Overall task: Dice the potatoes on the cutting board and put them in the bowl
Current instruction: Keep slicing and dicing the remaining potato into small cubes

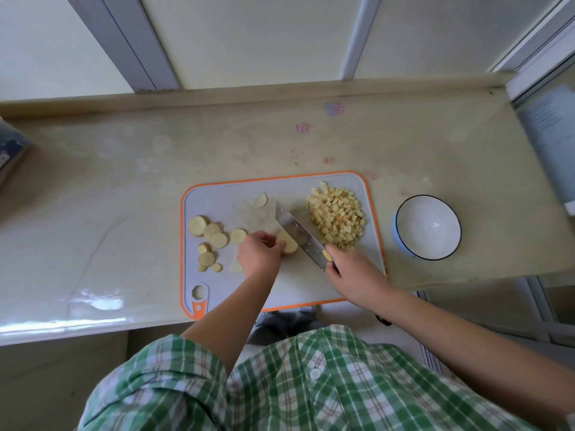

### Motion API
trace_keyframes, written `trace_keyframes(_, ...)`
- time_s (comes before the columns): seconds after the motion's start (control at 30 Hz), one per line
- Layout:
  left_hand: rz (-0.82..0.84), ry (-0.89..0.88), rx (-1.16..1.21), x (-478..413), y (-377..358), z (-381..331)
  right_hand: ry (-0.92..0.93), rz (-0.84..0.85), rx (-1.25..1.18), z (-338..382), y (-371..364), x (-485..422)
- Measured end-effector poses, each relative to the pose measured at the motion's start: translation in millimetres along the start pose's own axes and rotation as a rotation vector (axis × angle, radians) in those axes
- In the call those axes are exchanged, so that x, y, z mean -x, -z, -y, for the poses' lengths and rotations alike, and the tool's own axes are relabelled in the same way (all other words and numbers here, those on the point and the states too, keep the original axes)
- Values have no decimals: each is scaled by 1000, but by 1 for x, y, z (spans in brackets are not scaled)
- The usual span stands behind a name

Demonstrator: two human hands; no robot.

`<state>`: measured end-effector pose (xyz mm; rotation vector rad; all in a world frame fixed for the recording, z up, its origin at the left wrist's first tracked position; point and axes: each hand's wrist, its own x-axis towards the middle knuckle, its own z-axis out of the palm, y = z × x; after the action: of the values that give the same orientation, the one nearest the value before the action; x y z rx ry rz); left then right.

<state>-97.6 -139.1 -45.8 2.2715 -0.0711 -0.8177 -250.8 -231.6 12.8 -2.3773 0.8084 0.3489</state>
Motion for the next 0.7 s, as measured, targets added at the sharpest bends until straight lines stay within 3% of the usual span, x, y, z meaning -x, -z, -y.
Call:
trace_keyframes(0.27,-34,71,103,1,-6,1,-12,67,1,-3,-12,-2)
trace_keyframes(0.7,-11,101,150,3,-2,-1,-9,-33,-71,-3,-25,-10)
